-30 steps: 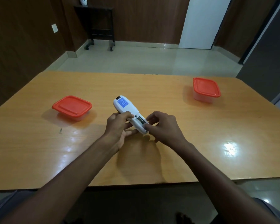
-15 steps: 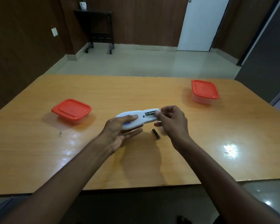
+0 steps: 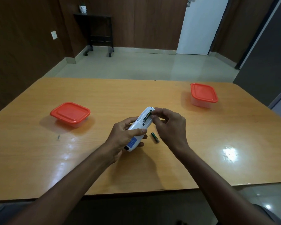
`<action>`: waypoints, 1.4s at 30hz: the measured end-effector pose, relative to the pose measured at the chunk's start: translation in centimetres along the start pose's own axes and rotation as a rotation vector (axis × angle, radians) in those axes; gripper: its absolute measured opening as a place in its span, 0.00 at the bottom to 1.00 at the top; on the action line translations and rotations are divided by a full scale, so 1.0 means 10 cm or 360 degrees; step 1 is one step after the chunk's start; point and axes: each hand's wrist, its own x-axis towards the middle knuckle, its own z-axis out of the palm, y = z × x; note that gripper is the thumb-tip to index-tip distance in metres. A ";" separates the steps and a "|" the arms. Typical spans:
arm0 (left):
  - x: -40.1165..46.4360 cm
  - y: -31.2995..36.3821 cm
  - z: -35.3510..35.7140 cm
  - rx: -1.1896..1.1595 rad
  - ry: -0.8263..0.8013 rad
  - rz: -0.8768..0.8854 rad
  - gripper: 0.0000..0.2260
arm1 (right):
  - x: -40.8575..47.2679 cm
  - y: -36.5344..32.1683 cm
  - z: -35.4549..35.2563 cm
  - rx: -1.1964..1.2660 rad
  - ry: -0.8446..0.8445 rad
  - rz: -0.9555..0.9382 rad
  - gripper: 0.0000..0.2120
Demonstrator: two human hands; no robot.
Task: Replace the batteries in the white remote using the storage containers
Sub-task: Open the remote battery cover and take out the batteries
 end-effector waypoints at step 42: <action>-0.08 -0.23 0.18 0.0569 0.0352 0.0623 0.27 | -0.04 -0.27 0.08 0.1162 -0.0034 0.1553 0.10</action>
